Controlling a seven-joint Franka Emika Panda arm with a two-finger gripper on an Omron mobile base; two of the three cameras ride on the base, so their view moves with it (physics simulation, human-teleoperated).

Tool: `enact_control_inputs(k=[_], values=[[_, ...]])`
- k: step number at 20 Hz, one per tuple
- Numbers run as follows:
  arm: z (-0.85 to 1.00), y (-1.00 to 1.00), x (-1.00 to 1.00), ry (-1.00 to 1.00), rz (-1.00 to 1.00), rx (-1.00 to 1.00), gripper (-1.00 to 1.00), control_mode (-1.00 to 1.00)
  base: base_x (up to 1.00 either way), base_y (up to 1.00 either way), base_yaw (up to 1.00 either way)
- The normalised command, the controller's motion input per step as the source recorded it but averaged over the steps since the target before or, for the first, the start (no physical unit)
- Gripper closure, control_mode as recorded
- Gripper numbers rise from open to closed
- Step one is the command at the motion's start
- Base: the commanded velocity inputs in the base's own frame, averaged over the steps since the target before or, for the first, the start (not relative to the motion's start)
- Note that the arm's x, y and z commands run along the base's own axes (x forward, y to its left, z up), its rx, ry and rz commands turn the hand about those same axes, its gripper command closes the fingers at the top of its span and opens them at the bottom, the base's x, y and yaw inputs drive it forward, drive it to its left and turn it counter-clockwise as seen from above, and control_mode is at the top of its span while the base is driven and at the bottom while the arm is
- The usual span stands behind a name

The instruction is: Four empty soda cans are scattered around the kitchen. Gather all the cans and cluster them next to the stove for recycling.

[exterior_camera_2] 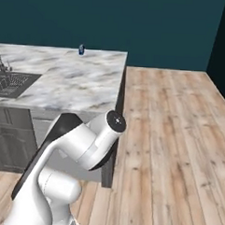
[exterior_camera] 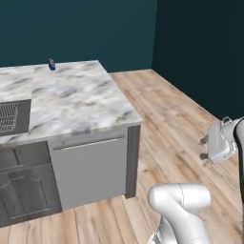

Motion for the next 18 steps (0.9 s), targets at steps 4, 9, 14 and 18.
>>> enact_control_inputs(k=[4, 9, 14, 18], values=[[0.0, 0.0, 0.0, 0.0, 0.0, 0.0, -1.0, 1.0, 0.53, -0.85, 0.08], [0.0, 0.0, 0.0, 0.0, 0.0, 0.0, -1.0, 1.0, 0.48, -0.79, 0.11], [0.0, 0.0, 0.0, 0.0, 0.0, 0.0, -1.0, 1.0, 0.48, -0.9, 0.07], [0.0, 0.0, 0.0, 0.0, 0.0, 0.0, -1.0, 1.0, 0.9, -0.68, 0.03]])
